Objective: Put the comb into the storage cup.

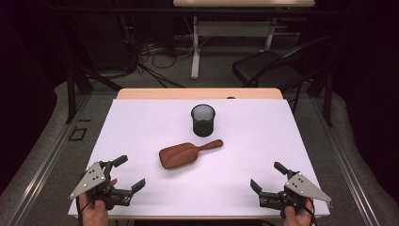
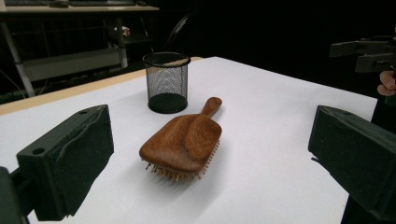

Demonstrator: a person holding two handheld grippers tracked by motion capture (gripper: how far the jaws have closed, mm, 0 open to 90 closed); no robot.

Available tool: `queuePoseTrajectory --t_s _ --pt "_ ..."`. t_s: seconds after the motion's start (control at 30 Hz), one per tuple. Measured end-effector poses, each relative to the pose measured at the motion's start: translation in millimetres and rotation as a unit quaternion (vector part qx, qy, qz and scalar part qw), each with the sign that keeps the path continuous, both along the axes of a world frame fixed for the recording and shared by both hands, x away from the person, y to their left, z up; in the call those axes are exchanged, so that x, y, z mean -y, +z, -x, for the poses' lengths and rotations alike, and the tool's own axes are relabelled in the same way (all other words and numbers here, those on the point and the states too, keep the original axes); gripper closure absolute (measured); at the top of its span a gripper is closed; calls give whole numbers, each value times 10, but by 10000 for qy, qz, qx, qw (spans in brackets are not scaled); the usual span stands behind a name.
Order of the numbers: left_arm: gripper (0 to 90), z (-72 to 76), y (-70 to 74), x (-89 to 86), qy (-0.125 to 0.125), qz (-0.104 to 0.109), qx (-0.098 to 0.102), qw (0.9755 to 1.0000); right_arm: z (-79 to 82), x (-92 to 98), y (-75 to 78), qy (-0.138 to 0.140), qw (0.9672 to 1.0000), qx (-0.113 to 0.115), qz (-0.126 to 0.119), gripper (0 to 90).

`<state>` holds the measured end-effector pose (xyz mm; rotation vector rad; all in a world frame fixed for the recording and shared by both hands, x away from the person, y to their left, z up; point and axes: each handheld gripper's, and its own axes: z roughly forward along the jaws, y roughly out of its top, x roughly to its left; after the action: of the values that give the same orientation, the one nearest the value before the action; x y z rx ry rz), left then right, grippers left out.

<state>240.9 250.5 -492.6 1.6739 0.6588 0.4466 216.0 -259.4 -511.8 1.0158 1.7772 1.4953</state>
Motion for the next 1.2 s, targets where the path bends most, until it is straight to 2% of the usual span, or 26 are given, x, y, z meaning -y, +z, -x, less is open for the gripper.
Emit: queuePoseTrajectory --t_s 0.2,0.43,0.5,0.53,0.67,0.87,1.0,1.2 --pt "5 -15 -18 16 12 -118 -130 9998 2 -19 -2 3 10000 -11 58 3" --pt "5 -102 -80 60 200 -70 -520 9984 -18 7 -31 -36 9999 -108 37 4" --pt "5 -119 -91 61 189 -98 -595 9980 -35 19 -40 -53 9999 -108 38 7" --pt "5 -150 -116 64 167 -101 -700 9974 -42 16 -46 -60 9999 -148 -5 10" --pt "5 -182 -139 66 189 -158 -802 9965 -64 21 -71 -75 9997 -218 12 13" --pt "5 -229 -193 71 307 -335 -1057 9934 -64 26 -80 -82 9996 -273 -1 17" --pt "5 -255 -229 81 482 -454 -1261 9898 -75 22 -90 -96 9995 -295 37 24" --pt "5 -304 -242 92 609 -591 -1448 9858 -88 18 -104 -134 9992 -362 51 33"
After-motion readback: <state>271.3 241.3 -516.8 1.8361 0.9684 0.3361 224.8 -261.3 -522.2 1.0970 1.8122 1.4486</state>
